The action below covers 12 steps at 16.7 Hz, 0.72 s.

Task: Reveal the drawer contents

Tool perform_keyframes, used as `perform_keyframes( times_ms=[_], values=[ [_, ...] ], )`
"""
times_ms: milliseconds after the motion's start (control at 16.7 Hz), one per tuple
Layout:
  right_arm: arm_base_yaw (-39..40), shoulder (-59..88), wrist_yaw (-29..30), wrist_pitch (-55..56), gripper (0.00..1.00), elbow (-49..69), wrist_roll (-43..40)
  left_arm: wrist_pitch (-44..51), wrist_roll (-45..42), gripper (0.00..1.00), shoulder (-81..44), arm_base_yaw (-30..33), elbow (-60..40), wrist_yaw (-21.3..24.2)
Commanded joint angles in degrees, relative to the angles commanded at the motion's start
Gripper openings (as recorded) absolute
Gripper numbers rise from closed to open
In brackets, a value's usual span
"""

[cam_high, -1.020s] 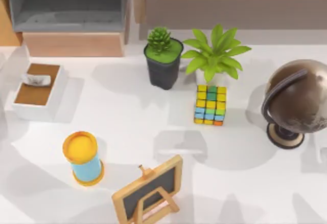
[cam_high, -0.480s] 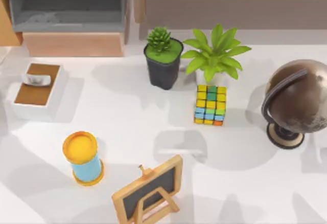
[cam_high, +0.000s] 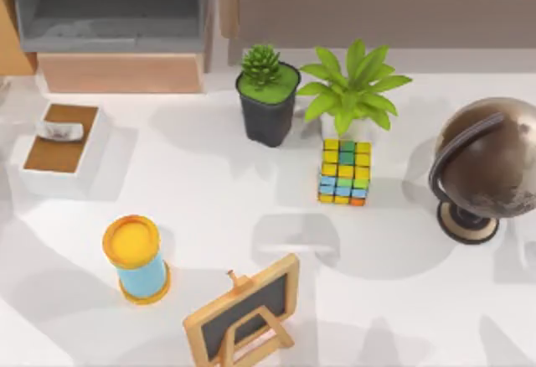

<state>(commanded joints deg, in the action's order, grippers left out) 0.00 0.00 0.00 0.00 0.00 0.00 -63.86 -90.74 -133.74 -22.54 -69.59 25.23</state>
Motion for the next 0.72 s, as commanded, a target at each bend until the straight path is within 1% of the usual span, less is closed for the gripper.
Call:
perform_keyframes(
  times_ms=[300,360,720],
  values=[
    [0.0,0.0,0.0,0.0,1.00,0.0,0.0,0.0,0.0,0.02,0.0,0.0,0.0,0.0],
    [0.0,0.0,0.0,0.0,1.00,0.0,0.0,0.0,0.0,0.00,0.0,0.0,0.0,0.0],
    [0.0,0.0,0.0,0.0,1.00,0.0,0.0,0.0,0.0,0.00,0.0,0.0,0.0,0.0]
  ],
)
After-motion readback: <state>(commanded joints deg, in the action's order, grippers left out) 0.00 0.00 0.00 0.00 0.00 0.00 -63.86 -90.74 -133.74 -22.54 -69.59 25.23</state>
